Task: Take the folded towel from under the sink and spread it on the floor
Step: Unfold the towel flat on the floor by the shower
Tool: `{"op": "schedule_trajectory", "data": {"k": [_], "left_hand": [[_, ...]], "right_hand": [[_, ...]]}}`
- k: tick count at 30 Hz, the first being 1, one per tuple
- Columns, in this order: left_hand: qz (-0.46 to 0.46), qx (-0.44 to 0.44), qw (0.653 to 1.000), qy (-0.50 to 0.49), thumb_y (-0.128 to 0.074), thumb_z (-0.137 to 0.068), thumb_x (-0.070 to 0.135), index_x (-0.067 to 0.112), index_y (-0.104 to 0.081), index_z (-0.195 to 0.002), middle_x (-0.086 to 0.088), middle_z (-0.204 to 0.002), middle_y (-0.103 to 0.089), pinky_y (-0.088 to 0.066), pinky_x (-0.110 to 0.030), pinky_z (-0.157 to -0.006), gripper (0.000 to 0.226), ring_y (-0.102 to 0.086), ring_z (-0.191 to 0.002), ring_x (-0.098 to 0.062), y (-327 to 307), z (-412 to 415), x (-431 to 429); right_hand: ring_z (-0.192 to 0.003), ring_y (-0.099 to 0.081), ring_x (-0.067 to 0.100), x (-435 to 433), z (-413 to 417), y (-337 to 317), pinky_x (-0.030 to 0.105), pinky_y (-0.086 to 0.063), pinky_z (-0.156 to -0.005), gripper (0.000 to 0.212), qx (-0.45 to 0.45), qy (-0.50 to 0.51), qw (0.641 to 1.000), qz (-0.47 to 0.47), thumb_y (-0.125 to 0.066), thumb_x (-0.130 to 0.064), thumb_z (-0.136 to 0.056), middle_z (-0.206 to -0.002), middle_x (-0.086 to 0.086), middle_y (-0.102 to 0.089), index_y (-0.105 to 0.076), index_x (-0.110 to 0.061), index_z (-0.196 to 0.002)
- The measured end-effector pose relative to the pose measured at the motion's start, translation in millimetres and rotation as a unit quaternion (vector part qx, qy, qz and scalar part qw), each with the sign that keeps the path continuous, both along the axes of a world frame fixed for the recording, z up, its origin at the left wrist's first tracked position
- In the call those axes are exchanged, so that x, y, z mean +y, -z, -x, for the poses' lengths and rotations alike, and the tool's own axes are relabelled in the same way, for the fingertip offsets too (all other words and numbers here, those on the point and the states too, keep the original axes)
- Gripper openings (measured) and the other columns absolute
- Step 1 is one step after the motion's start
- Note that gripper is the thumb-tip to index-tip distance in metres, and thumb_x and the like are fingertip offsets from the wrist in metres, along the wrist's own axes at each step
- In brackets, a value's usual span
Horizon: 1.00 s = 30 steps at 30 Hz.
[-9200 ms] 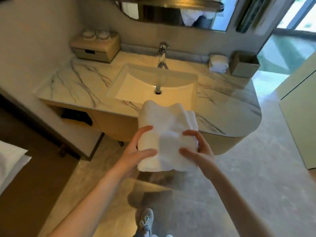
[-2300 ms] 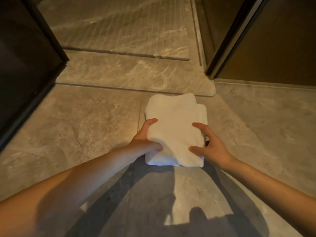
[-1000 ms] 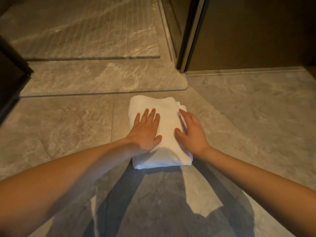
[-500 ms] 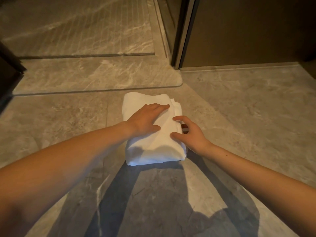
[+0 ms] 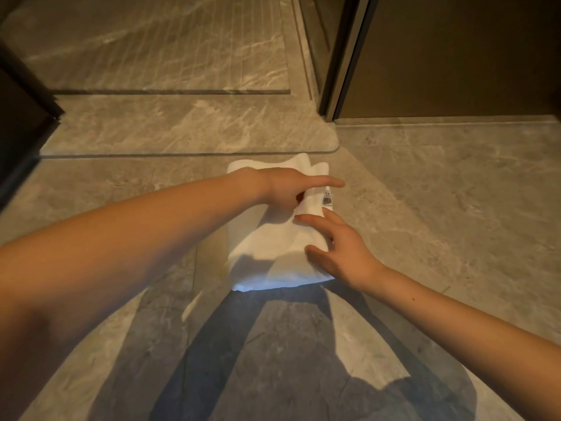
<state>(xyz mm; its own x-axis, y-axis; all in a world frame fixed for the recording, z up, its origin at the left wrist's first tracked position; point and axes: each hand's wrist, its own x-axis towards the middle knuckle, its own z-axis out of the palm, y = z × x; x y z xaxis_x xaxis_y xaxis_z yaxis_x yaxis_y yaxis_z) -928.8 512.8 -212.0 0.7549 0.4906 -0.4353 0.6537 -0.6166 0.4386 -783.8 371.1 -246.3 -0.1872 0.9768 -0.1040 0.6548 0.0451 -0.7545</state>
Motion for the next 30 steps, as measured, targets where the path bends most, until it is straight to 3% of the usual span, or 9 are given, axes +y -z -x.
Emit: {"op": "schedule_trajectory", "data": {"k": [3, 5, 8, 10, 14, 17, 19, 24, 30], "left_hand": [[-0.013, 0.079, 0.997, 0.022, -0.057, -0.090, 0.008, 0.042, -0.032, -0.147, 0.004, -0.100, -0.057, -0.037, -0.029, -0.073, 0.071, -0.049, -0.083, -0.017, -7, -11, 2], [-0.027, 0.066, 0.997, -0.014, -0.048, -0.092, 0.006, 0.031, -0.050, -0.139, -0.005, -0.120, -0.057, -0.037, -0.028, -0.078, 0.053, -0.046, -0.093, -0.019, -6, -12, 2], [0.085, -0.032, 0.985, -0.146, -0.039, -0.089, 0.001, 0.027, -0.065, -0.118, -0.007, -0.104, -0.063, -0.045, -0.023, -0.072, 0.047, -0.056, -0.083, -0.016, -1, 2, 1], [0.163, -0.099, 0.959, -0.209, -0.040, -0.092, 0.006, 0.024, -0.068, -0.112, -0.005, -0.093, -0.063, -0.047, -0.022, -0.071, 0.039, -0.058, -0.077, -0.012, 4, 15, 1], [0.192, -0.208, 0.918, -0.278, -0.063, -0.091, 0.028, 0.023, -0.071, -0.107, 0.003, -0.082, -0.063, -0.053, -0.022, -0.071, 0.018, -0.061, -0.073, -0.008, 15, 30, -4], [0.237, -0.272, 0.870, -0.336, -0.070, -0.087, 0.015, 0.021, -0.067, -0.115, 0.004, -0.067, -0.057, -0.056, -0.027, -0.073, 0.029, -0.059, -0.063, -0.008, 19, 43, -6], [0.303, -0.297, 0.829, -0.365, -0.068, -0.083, 0.004, 0.020, -0.064, -0.124, 0.005, -0.063, -0.056, -0.057, -0.024, -0.072, 0.044, -0.059, -0.062, -0.008, 15, 56, -5], [0.368, -0.327, 0.779, -0.387, -0.063, -0.083, -0.008, 0.025, -0.062, -0.129, -0.003, -0.106, -0.069, -0.057, -0.025, -0.076, 0.057, -0.069, -0.093, -0.012, -2, 96, -8], [0.331, -0.386, 0.739, -0.442, -0.062, -0.084, -0.011, 0.020, -0.061, -0.131, -0.005, -0.114, -0.068, -0.057, -0.026, -0.086, 0.057, -0.068, -0.101, -0.012, -30, 154, -19]], "right_hand": [[-0.117, -0.053, 0.022, 0, 5, -2, 0.023, -0.038, -0.093, 0.051, -0.018, -0.017, 1.000, -0.015, -0.067, -0.007, -0.084, -0.132, 0.006, -0.053, -0.060, -0.021, -0.132], [-0.115, -0.054, 0.023, 1, 6, -2, 0.026, -0.041, -0.093, 0.050, -0.026, -0.012, 1.000, -0.001, -0.066, -0.009, -0.084, -0.130, 0.006, -0.054, -0.060, -0.023, -0.132], [-0.108, -0.057, 0.023, 1, 4, -2, 0.030, -0.045, -0.088, 0.053, -0.044, -0.017, 0.998, 0.052, -0.065, -0.015, -0.084, -0.125, 0.006, -0.059, -0.055, -0.030, -0.134], [-0.109, -0.058, 0.019, -1, 5, -4, 0.031, -0.048, -0.090, 0.057, -0.001, -0.014, 0.996, 0.093, -0.065, -0.014, -0.083, -0.128, 0.002, -0.059, -0.053, -0.033, -0.136], [-0.116, -0.057, 0.013, 4, 14, -14, 0.031, -0.048, -0.098, 0.060, 0.106, 0.046, 0.987, 0.110, -0.069, -0.005, -0.080, -0.131, -0.006, -0.060, -0.059, -0.033, -0.132], [-0.115, -0.060, 0.013, 9, 24, -24, 0.026, -0.050, -0.095, 0.060, 0.155, 0.063, 0.980, 0.111, -0.069, -0.001, -0.079, -0.126, -0.004, -0.063, -0.061, -0.031, -0.131], [-0.114, -0.061, 0.013, 10, 31, -31, 0.032, -0.051, -0.098, 0.061, 0.186, 0.056, 0.973, 0.121, -0.069, 0.002, -0.079, -0.127, -0.003, -0.064, -0.062, -0.031, -0.131], [-0.113, -0.062, 0.009, 12, 54, -47, 0.039, -0.050, -0.101, 0.064, 0.199, 0.010, 0.972, 0.128, -0.068, 0.003, -0.078, -0.125, -0.010, -0.066, -0.063, -0.036, -0.128], [-0.109, -0.063, 0.008, 24, 95, -72, 0.034, -0.053, -0.097, 0.066, 0.180, -0.064, 0.975, 0.113, -0.069, 0.000, -0.077, -0.123, -0.013, -0.066, -0.062, -0.043, -0.127]]}}
